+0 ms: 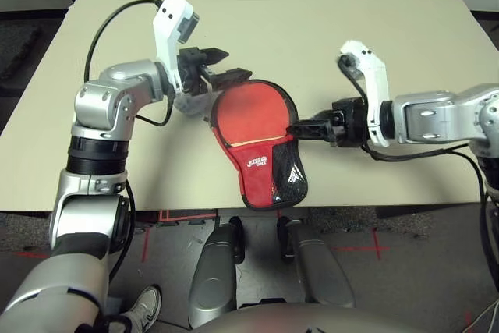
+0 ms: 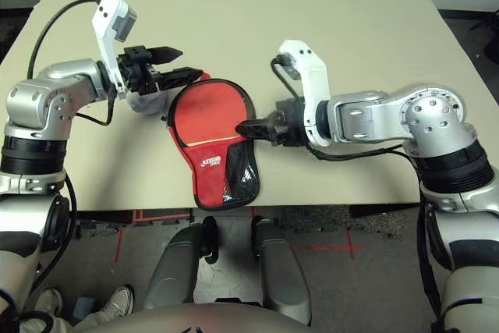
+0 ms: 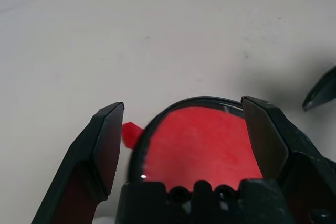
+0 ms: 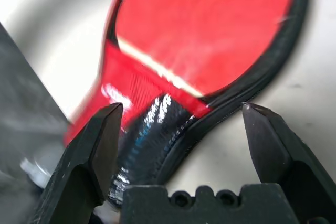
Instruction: Store the ping-pong paddle in its case and zip it.
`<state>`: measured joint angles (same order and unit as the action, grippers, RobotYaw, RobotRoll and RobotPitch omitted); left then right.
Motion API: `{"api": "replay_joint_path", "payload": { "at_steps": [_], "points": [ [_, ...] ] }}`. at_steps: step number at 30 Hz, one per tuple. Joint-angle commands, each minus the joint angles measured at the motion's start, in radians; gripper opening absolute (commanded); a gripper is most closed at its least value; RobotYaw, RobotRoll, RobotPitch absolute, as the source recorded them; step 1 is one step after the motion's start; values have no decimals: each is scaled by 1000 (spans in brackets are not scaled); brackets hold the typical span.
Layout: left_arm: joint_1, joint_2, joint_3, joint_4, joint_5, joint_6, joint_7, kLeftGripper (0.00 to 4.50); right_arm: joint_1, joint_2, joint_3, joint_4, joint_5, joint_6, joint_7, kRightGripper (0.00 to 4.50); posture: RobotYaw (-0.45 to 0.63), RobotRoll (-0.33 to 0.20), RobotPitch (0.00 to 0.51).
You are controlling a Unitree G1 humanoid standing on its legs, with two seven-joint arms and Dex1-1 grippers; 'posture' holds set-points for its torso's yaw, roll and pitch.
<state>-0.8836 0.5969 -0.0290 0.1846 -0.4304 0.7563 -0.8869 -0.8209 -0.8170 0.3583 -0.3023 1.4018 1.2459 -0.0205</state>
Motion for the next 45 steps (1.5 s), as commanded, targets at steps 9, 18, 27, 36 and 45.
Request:
{"api": "replay_joint_path", "payload": {
  "at_steps": [9, 18, 27, 36, 45],
  "points": [
    [-112, 148, -72, 185, 108, -75, -214, 4500, -83, 195, 169, 62, -594, -93, 331, 4477, -15, 0, 250],
    [-80, 250, -100, 184, 145, -60, -334, 4500, -97, 297, 124, 49, -664, 60, 418, 4477, 5, 0, 251],
    [9, 303, -117, 193, 203, -88, -355, 4500, -77, 369, 147, 93, -743, 68, 483, 4477, 18, 0, 232],
    [63, 255, -149, 254, 294, -183, -301, 4500, -90, 426, 167, 170, -856, 21, 542, 4477, 15, 0, 228],
    [68, 188, -168, 347, 363, -260, -256, 4500, -88, 449, 166, 197, -922, 7, 591, 4477, 8, 0, 223]
  ]
}}
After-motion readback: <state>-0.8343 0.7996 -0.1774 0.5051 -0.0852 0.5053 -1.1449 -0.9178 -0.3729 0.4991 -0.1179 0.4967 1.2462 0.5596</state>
